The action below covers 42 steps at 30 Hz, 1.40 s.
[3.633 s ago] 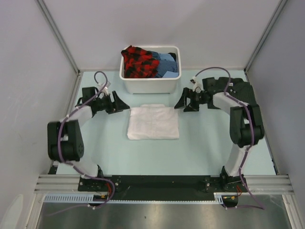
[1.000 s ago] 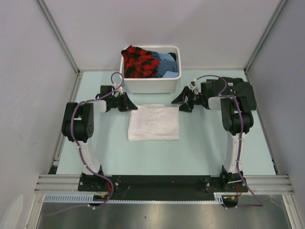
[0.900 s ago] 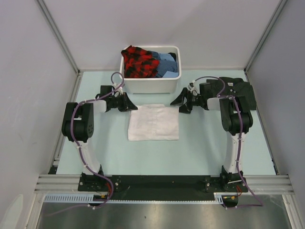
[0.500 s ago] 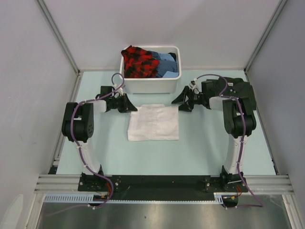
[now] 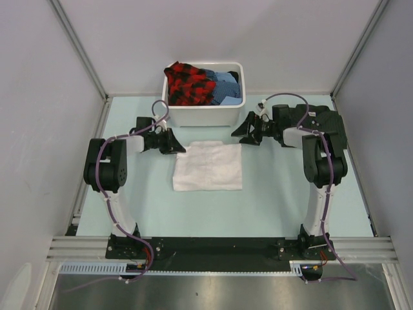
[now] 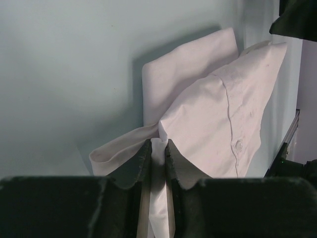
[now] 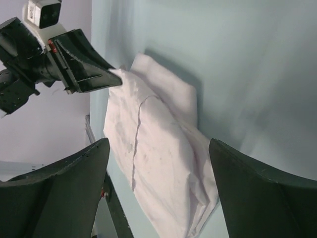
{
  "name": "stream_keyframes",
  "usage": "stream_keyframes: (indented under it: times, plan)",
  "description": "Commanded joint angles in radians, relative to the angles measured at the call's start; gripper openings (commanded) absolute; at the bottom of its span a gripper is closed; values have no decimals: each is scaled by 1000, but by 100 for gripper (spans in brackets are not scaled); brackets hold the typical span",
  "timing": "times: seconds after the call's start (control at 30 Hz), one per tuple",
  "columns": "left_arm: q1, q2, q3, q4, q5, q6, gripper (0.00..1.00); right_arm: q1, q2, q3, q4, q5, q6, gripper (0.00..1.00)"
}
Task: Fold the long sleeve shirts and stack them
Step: Fold the shirt
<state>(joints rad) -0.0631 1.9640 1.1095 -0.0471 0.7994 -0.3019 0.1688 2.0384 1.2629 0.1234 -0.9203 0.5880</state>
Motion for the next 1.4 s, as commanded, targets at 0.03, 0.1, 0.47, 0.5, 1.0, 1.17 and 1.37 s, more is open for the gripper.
stream_keyframes:
  times: [0.03, 0.1, 0.47, 0.5, 1.0, 1.17, 1.37]
  plan:
    - [5, -10, 27, -23, 29, 46, 19, -5, 55, 67, 18, 49, -54, 88]
    - [5, -11, 26, -28, 29, 49, 19, -2, 48, 61, 31, 48, -50, 88]
    - [6, -8, 27, -36, 26, 57, 18, 15, -7, 36, 84, 20, -33, 88]
    - [6, -8, 27, -33, 27, 55, 17, 17, -21, 39, 81, 20, -37, 87]
    - [14, -103, -14, 133, 41, -57, 0, -26, -58, 52, -31, 8, -85, 72]
    - [37, -31, -28, 125, -15, -74, 0, -35, -116, 38, -36, -17, -76, 64]
    - [36, 29, 42, 55, -43, -36, 0, 58, -158, -65, 24, -57, 53, 44]
